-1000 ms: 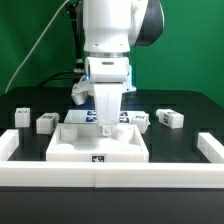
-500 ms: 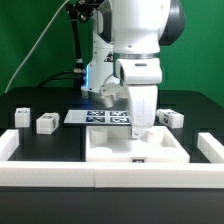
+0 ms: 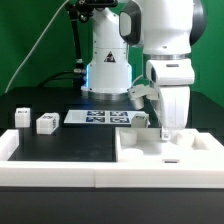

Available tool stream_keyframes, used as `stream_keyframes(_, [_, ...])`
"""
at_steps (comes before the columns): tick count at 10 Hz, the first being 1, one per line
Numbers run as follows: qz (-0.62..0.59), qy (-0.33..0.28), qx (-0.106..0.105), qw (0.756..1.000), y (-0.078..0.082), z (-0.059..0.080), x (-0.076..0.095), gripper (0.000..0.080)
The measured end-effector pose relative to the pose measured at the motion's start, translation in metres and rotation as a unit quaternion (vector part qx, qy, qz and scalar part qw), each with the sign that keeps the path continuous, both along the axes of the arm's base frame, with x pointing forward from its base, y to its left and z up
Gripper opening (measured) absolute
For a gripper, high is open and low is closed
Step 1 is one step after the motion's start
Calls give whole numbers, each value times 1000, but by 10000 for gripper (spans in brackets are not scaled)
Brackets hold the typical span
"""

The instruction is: Assemble one leg

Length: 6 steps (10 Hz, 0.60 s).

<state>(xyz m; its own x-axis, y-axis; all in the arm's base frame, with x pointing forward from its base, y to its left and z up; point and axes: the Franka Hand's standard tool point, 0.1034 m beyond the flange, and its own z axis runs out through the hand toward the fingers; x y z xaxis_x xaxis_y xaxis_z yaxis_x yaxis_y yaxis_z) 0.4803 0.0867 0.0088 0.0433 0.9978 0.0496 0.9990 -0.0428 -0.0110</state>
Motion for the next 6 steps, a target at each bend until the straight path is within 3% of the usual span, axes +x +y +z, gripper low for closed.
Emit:
stream_keyframes(4, [-11, 4, -2, 1000, 0, 0, 1, 58])
stream_keyframes(6, [-11, 4, -2, 1000, -1, 0, 2, 397])
